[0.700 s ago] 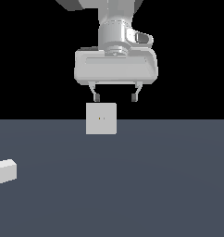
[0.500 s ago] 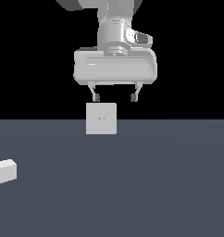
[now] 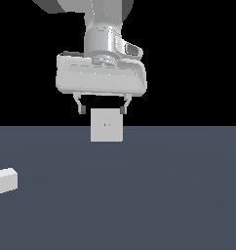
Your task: Plug the charger into the wall socket.
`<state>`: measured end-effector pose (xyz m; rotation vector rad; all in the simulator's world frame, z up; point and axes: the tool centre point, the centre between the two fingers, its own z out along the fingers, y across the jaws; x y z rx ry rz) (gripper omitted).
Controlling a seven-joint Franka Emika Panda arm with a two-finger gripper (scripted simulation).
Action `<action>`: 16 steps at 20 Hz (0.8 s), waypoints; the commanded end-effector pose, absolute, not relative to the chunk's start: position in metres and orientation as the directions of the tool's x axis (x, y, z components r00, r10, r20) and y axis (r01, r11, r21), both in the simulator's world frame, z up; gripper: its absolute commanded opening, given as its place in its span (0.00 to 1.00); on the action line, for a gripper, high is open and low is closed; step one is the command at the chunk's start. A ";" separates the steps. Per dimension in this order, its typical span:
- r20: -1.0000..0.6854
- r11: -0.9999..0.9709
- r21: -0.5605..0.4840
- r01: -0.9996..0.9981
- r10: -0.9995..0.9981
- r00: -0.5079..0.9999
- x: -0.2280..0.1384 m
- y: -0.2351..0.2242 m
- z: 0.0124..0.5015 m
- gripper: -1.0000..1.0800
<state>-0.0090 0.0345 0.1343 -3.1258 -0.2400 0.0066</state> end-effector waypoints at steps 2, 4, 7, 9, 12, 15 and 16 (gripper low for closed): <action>0.011 -0.963 -0.011 0.269 0.269 0.963 -0.017 0.064 0.122 0.96; 0.022 -0.937 -0.012 0.348 0.348 0.937 -0.024 0.084 0.114 0.96; 0.040 -0.883 -0.013 0.470 0.469 0.882 -0.039 0.115 0.101 0.96; 0.051 -0.842 -0.012 0.539 0.538 0.842 -0.051 0.132 0.093 0.96; 0.064 -0.783 -0.009 0.622 0.620 0.782 -0.067 0.153 0.082 0.96; 0.074 -0.731 -0.006 0.682 0.680 0.729 -0.081 0.167 0.074 0.96; 0.077 -0.716 -0.005 0.698 0.696 0.714 -0.085 0.171 0.072 0.96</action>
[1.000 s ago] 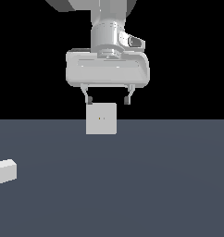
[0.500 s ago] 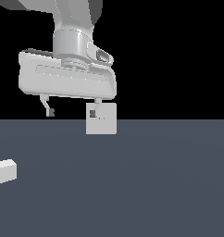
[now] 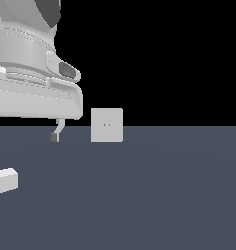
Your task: Plug the charger into the wall socket.
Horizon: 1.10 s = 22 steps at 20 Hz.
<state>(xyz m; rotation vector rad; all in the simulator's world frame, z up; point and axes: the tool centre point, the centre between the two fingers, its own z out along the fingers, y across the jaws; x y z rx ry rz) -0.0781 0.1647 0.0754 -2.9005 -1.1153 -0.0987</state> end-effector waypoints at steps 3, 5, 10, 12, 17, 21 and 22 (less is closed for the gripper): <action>0.082 -0.681 -0.003 0.733 0.730 0.679 -0.094 0.179 0.066 0.96; 0.085 -0.665 -0.002 0.747 0.744 0.663 -0.098 0.183 0.064 0.96; 0.085 -0.659 -0.001 0.752 0.750 0.656 -0.100 0.184 0.063 0.96; 0.085 -0.659 -0.001 0.752 0.750 0.656 -0.101 0.184 0.061 0.96; 0.085 -0.658 -0.001 0.753 0.750 0.655 -0.101 0.184 0.048 0.96; 0.085 -0.656 0.000 0.755 0.752 0.654 -0.102 0.184 0.029 0.96; 0.085 -0.656 0.000 0.755 0.752 0.654 -0.102 0.183 0.025 0.96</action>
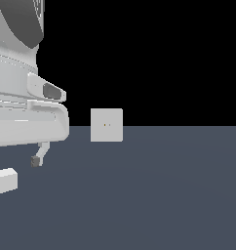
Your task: Plug the charger into the wall socket.
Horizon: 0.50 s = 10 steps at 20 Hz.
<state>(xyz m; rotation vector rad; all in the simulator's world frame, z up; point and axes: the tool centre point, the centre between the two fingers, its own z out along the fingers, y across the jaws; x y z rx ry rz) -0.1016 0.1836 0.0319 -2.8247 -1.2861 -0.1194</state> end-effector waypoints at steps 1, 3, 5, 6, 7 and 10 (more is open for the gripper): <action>0.085 -0.656 0.000 0.755 0.752 0.653 -0.102 0.184 0.021 0.96; 0.085 -0.656 0.000 0.755 0.752 0.653 -0.102 0.183 0.016 0.96; 0.085 -0.656 0.000 0.755 0.752 0.653 -0.102 0.183 0.013 0.96; 0.085 -0.655 0.001 0.755 0.753 0.653 -0.102 0.184 0.012 0.96; 0.085 -0.655 0.001 0.755 0.753 0.653 -0.102 0.184 0.012 0.96; 0.085 -0.655 0.001 0.755 0.753 0.653 -0.102 0.184 0.012 0.00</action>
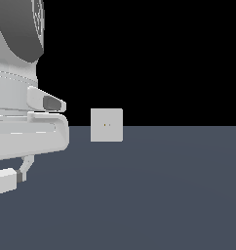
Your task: Plug the charger into the wall socket.
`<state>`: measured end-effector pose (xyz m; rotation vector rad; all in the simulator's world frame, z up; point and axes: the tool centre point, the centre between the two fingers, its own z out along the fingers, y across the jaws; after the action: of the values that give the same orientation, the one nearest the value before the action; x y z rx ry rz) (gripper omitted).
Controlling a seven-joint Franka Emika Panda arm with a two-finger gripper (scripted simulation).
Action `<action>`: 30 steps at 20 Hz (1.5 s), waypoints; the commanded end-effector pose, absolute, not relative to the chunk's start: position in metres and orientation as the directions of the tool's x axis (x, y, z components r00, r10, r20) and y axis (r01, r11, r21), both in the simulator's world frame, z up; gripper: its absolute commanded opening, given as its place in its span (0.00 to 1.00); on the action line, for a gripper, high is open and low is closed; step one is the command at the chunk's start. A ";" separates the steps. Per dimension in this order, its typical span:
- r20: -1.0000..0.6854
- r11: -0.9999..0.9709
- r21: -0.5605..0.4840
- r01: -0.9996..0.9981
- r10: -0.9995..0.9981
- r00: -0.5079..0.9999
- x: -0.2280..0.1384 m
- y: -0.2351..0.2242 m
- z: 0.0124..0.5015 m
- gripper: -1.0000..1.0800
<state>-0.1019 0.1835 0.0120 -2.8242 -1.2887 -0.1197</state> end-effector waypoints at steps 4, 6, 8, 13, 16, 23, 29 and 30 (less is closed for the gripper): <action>0.085 -0.655 0.001 0.755 0.753 0.653 -0.102 0.184 0.012 0.00; 0.085 -0.655 0.001 0.755 0.753 0.653 -0.102 0.184 0.012 0.00; 0.085 -0.655 0.001 0.755 0.753 0.653 -0.102 0.184 0.012 0.00; 0.086 -0.680 0.000 0.733 0.731 0.677 -0.093 0.177 0.017 0.00; 0.086 -0.717 -0.001 0.697 0.694 0.715 -0.080 0.166 0.025 0.00; 0.087 -0.858 -0.003 0.513 0.511 0.855 -0.031 0.107 0.058 0.00; 0.087 -0.944 -0.003 0.331 0.329 0.940 0.000 0.048 0.087 0.00; 0.087 -0.951 -0.002 0.308 0.306 0.948 0.002 0.040 0.090 0.00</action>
<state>-0.0024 0.0523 0.0844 -3.0729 -0.5503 -0.1346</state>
